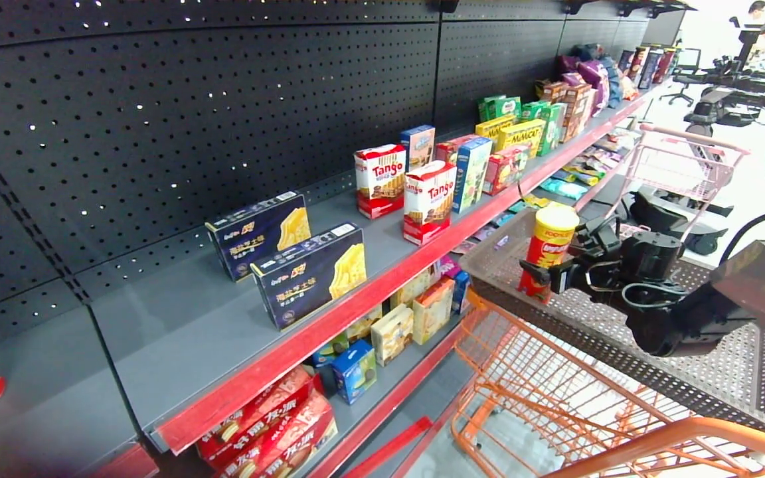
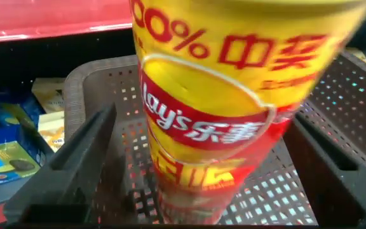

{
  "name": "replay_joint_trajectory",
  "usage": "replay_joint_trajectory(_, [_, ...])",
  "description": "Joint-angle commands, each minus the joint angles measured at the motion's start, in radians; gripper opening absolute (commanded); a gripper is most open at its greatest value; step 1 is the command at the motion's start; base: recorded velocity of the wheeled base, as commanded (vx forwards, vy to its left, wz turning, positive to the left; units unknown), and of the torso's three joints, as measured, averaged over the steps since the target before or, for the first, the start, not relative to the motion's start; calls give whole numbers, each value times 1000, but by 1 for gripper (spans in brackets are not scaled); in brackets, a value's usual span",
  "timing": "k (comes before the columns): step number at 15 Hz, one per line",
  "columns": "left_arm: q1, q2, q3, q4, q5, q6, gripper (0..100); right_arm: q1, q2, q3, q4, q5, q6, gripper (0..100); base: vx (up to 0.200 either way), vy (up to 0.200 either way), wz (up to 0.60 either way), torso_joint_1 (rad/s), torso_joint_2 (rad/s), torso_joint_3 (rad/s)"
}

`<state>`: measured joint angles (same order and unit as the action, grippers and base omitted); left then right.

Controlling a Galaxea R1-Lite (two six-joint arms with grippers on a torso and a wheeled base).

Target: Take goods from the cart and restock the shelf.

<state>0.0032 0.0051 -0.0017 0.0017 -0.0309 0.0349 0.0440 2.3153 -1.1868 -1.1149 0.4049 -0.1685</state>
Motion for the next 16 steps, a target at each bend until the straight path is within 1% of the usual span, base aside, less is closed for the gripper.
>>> replay_joint_trajectory(1, [0,-1,0,0,0,0,100,4,36,-31,-3,2,0,100,0,0,0,0,0,0])
replay_joint_trajectory(8, [0,-1,0,0,0,0,100,-6,70,-50,-34,2,-2,100,0,0,0,0,0,0])
replay_joint_trajectory(12, [0,-1,0,0,0,0,100,-15,75,-68,-28,8,0,100,0,0,0,0,0,0])
replay_joint_trajectory(14, [0,-1,0,0,0,0,100,-24,85,-99,-25,74,-6,100,0,0,0,0,0,0])
replay_joint_trajectory(15, [0,-1,0,0,0,0,100,-26,82,-103,-19,75,-8,0,0,0,0,0,0,0])
replay_joint_trajectory(16, [0,-1,0,0,0,0,100,-30,79,-103,-17,80,-6,0,0,0,0,0,0,0])
